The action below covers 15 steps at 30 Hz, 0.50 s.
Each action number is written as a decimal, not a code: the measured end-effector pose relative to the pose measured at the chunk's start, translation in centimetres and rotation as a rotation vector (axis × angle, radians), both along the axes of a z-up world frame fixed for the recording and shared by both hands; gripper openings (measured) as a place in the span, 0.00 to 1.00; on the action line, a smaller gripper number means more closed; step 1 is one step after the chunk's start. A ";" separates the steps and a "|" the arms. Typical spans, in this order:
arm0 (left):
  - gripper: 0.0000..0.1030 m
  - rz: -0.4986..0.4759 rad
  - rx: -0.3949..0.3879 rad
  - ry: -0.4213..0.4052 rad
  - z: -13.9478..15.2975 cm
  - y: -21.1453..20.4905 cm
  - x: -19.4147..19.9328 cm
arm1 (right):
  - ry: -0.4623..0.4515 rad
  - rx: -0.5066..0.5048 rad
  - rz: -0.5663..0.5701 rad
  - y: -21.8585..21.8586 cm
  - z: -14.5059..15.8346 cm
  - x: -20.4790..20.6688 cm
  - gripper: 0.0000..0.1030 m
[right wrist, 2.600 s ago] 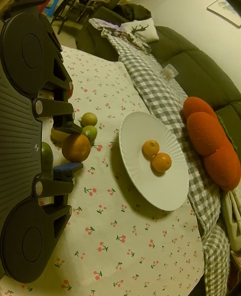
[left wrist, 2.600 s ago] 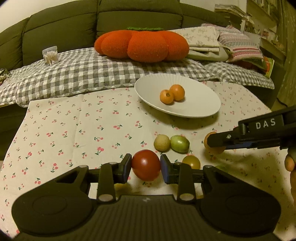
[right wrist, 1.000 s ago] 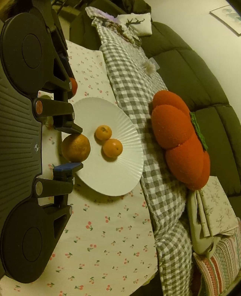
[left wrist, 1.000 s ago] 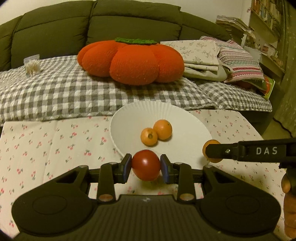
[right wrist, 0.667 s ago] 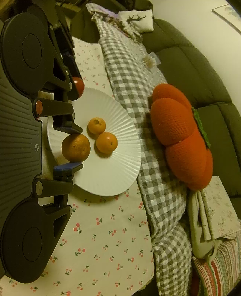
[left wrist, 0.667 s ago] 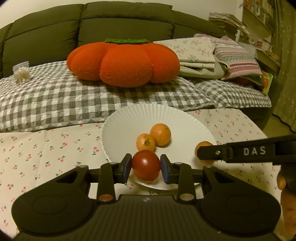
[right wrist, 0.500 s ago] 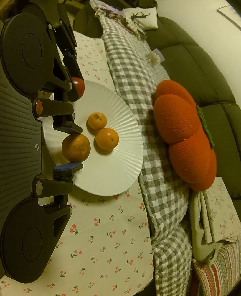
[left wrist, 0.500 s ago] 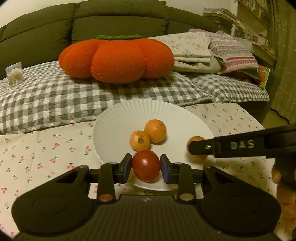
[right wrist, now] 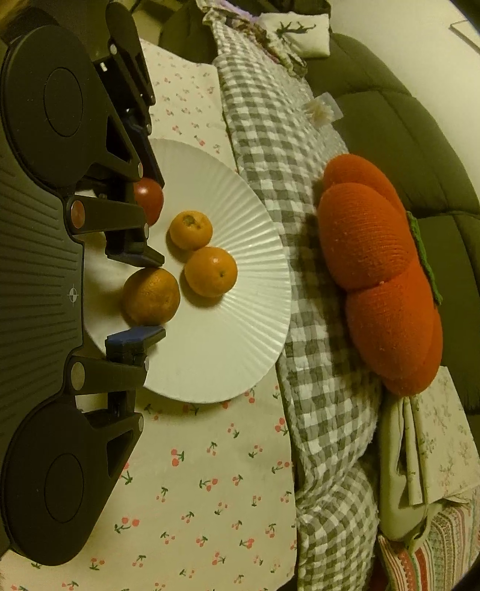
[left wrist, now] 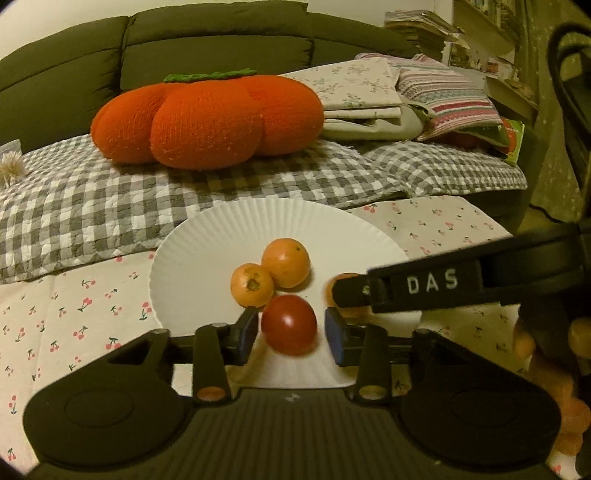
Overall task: Organize fruits
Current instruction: 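Open both tools to release the tomato and orange onto the plate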
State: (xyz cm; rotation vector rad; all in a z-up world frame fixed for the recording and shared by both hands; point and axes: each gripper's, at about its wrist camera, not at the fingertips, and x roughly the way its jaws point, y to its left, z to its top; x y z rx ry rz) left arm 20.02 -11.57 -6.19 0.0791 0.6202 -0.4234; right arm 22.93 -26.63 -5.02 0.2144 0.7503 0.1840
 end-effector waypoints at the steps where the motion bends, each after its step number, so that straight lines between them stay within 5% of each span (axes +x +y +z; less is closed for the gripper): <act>1: 0.50 0.001 0.000 -0.001 0.1 0.0 -0.1 | -0.004 0.004 -0.003 -0.1 0.1 0.0 0.38; 4: 0.54 0.005 -0.005 -0.018 0.7 0.5 -0.5 | -0.015 0.034 -0.021 -0.6 0.6 -0.4 0.48; 15: 0.55 0.120 -0.091 0.030 3.0 4.7 -2.2 | -0.030 0.133 -0.062 -2.0 3.0 -2.0 0.51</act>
